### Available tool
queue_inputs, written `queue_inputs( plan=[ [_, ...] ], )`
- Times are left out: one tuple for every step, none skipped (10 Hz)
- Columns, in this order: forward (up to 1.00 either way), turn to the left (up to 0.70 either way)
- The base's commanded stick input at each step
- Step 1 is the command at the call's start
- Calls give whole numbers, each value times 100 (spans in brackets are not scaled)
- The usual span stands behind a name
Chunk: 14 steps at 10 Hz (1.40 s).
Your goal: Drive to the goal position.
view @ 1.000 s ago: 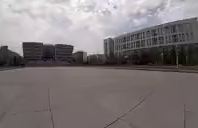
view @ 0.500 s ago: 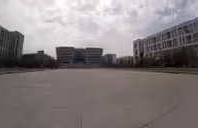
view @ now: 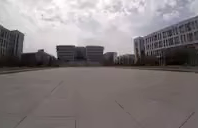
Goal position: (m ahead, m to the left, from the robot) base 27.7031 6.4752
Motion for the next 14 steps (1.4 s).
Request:
queue_inputs(
  plan=[
    [70,27],
    [70,9],
    [70,2],
    [70,0],
    [70,0],
    [70,0],
    [70,0],
    [70,0],
    [70,0],
    [70,0],
    [70,0],
    [70,0],
    [70,0],
    [70,0]
  ],
)
